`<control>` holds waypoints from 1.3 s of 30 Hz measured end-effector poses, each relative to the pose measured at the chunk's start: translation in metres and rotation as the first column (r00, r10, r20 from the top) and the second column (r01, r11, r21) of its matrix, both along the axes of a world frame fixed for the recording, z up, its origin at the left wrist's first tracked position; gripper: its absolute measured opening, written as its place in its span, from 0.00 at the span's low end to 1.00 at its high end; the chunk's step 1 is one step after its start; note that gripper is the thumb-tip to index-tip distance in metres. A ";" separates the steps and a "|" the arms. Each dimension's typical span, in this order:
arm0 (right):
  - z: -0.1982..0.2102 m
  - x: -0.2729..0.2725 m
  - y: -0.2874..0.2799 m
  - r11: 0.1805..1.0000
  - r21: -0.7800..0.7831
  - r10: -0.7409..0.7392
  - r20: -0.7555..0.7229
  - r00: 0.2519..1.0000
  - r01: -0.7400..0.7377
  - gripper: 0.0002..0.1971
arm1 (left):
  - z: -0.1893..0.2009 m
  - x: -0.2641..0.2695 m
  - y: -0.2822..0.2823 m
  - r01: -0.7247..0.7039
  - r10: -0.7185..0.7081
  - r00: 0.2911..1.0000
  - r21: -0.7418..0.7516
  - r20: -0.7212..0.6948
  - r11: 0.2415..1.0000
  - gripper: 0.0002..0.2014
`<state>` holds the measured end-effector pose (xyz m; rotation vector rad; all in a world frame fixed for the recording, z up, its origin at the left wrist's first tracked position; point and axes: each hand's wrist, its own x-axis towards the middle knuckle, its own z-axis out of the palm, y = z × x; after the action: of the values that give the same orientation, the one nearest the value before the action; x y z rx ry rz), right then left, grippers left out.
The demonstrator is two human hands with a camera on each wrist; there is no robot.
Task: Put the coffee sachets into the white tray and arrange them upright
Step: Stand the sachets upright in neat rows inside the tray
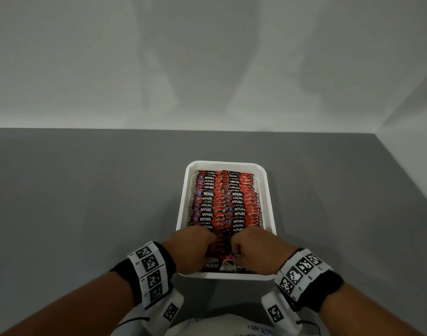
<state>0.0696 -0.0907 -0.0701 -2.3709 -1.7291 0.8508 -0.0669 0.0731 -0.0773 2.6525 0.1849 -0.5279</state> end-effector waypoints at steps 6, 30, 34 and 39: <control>-0.007 0.013 0.002 0.986 0.110 -0.131 0.047 0.990 0.125 0.14 | 0.003 0.008 0.004 -0.035 0.008 0.980 0.137 0.198 0.990 0.19; -0.020 0.011 0.002 0.992 -0.120 -0.012 0.267 0.964 0.045 0.66 | -0.007 0.017 0.011 0.138 -0.097 0.989 0.430 -0.115 0.892 0.66; -0.023 0.012 0.003 0.991 -0.118 -0.020 0.292 0.956 0.056 0.65 | -0.010 0.017 0.011 0.137 -0.098 0.989 0.442 -0.111 0.886 0.66; -0.024 0.014 0.006 0.989 -0.125 -0.041 0.279 0.960 0.078 0.65 | -0.009 0.018 0.014 0.129 -0.095 0.991 0.459 -0.096 0.879 0.65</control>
<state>0.0837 -0.0851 -0.0945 -2.7297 -1.7302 0.6745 -0.0484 0.0869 -0.0860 3.1299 0.2005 -0.6887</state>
